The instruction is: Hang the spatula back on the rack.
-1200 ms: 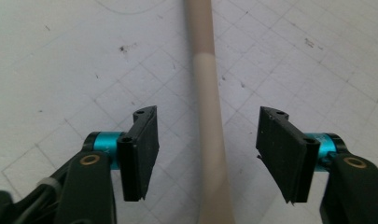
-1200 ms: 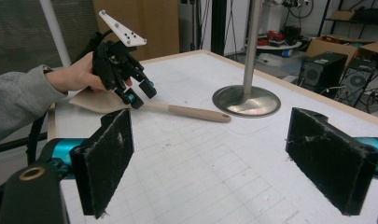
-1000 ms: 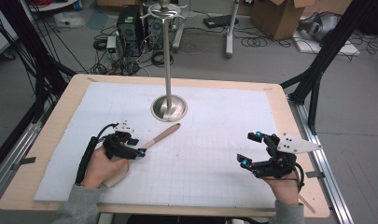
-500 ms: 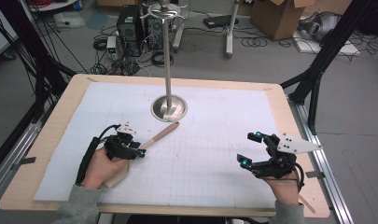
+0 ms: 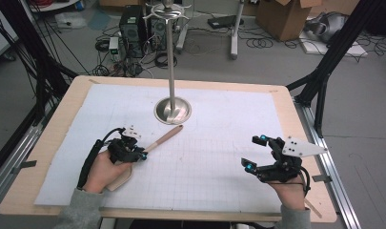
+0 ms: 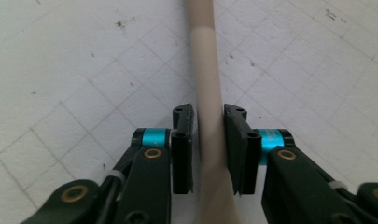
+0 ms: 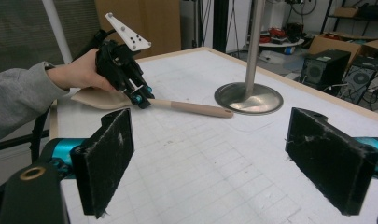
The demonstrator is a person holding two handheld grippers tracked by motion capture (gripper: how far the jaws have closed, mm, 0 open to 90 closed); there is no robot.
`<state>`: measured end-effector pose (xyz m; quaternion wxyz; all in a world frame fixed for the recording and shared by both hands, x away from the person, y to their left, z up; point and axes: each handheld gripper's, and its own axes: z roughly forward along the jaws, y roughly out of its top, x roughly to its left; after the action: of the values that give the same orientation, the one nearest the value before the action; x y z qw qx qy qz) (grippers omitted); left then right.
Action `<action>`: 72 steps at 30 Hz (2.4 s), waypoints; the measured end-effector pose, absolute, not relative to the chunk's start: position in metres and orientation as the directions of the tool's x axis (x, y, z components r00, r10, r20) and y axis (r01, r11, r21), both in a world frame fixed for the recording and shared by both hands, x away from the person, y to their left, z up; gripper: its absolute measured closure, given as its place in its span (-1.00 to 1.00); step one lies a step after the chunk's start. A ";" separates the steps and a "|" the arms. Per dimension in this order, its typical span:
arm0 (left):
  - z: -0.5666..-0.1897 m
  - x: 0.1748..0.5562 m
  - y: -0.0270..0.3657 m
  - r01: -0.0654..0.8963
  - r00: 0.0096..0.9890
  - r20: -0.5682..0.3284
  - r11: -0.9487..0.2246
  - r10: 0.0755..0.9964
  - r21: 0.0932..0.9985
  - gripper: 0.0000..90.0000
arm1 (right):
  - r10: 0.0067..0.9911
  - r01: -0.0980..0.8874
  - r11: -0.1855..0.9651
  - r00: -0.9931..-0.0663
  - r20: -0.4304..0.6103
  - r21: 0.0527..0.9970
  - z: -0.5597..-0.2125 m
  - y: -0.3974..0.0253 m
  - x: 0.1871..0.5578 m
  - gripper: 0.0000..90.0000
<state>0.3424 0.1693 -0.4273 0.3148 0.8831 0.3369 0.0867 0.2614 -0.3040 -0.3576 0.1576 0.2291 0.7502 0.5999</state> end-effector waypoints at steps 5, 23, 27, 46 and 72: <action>-0.427 0.343 0.170 0.548 0.752 -0.068 -0.565 0.655 0.616 0.70 | 0.535 0.161 0.172 -0.844 0.045 0.972 -0.357 -0.304 0.261 -0.68; -0.426 0.341 0.169 0.551 0.734 -0.034 -0.567 0.678 0.613 0.73 | 0.535 0.157 0.176 -0.844 0.040 0.972 -0.358 -0.304 0.261 -0.68; -0.423 0.340 0.171 0.545 0.731 -0.022 -0.565 0.682 0.619 0.73 | 0.536 0.155 0.172 -0.843 0.039 0.973 -0.357 -0.305 0.261 -0.68; -0.398 0.333 0.196 0.513 0.738 -0.073 -0.488 0.671 0.706 0.73 | 0.534 0.156 0.177 -0.844 0.038 0.972 -0.358 -0.305 0.261 -0.68; -0.348 0.331 0.235 0.476 0.724 -0.087 -0.404 0.684 0.781 0.73 | 0.534 0.159 0.173 -0.844 0.043 0.972 -0.358 -0.305 0.263 -0.68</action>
<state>0.3312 0.2351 -0.3480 0.4186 0.8287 0.3502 0.1242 0.2626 -0.3046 -0.3583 0.1562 0.2312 0.7496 0.6001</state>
